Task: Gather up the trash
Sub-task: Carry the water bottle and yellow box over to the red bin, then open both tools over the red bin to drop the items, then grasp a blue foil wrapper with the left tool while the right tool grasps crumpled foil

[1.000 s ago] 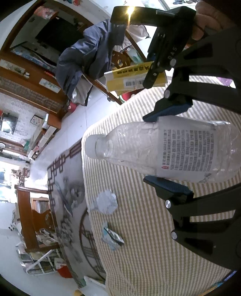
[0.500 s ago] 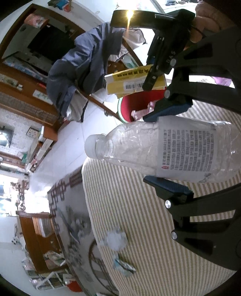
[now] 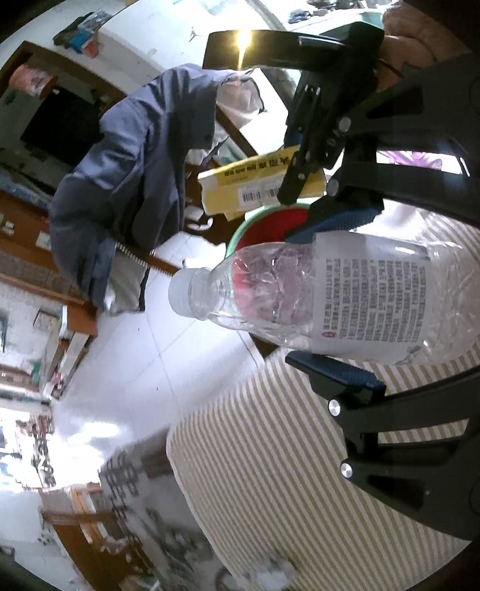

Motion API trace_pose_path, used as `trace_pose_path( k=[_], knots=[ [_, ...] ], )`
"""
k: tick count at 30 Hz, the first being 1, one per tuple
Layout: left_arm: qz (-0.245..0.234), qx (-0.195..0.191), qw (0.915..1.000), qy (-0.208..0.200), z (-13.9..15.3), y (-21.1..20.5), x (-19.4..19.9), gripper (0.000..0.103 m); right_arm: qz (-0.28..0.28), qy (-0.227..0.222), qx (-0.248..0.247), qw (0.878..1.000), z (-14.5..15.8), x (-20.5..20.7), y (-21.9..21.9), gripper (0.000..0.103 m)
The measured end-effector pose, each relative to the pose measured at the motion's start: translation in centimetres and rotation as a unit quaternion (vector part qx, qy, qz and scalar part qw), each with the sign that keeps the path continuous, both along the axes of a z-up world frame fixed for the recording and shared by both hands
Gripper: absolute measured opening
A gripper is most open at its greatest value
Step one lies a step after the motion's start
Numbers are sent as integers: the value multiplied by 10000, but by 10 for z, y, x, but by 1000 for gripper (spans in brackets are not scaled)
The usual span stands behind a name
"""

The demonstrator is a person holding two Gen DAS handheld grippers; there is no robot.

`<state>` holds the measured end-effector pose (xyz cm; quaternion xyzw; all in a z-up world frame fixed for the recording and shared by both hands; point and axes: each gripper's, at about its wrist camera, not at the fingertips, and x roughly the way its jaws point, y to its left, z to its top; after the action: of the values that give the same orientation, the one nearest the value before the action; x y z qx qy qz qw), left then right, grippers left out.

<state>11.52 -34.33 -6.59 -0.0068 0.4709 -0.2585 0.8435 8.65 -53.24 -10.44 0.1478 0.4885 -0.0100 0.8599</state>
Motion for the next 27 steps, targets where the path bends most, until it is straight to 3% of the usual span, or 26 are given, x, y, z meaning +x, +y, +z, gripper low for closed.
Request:
trace_pose_path(
  k=[5, 6, 7, 8, 15, 21, 27],
  knots=[
    [-211, 25, 9998, 30, -8, -30, 10, 60, 24, 8, -11, 10000, -5, 10, -13, 40],
    [-239, 42, 9997, 19, -9, -35, 13, 66, 23, 12, -51, 10000, -6, 13, -15, 44],
    [-241, 49, 9997, -10, -9, -38, 14, 82, 0, 5, -99, 10000, -7, 15, -16, 52],
    [-211, 38, 9997, -76, -8, -40, 16, 88, -54, -30, -141, 9999, -8, 17, -19, 56],
    [-22, 107, 9999, -55, -8, -25, 19, 88, -257, -17, 16, 9997, -12, 21, -28, 61],
    [771, 238, 9967, -128, -3, 43, 4, 88, 159, -54, 333, 9993, 3, 37, 14, 62],
    [1837, 425, 9819, -186, -2, 145, -16, 88, 1099, -134, 571, 9922, 20, 64, 116, 66]
  ],
)
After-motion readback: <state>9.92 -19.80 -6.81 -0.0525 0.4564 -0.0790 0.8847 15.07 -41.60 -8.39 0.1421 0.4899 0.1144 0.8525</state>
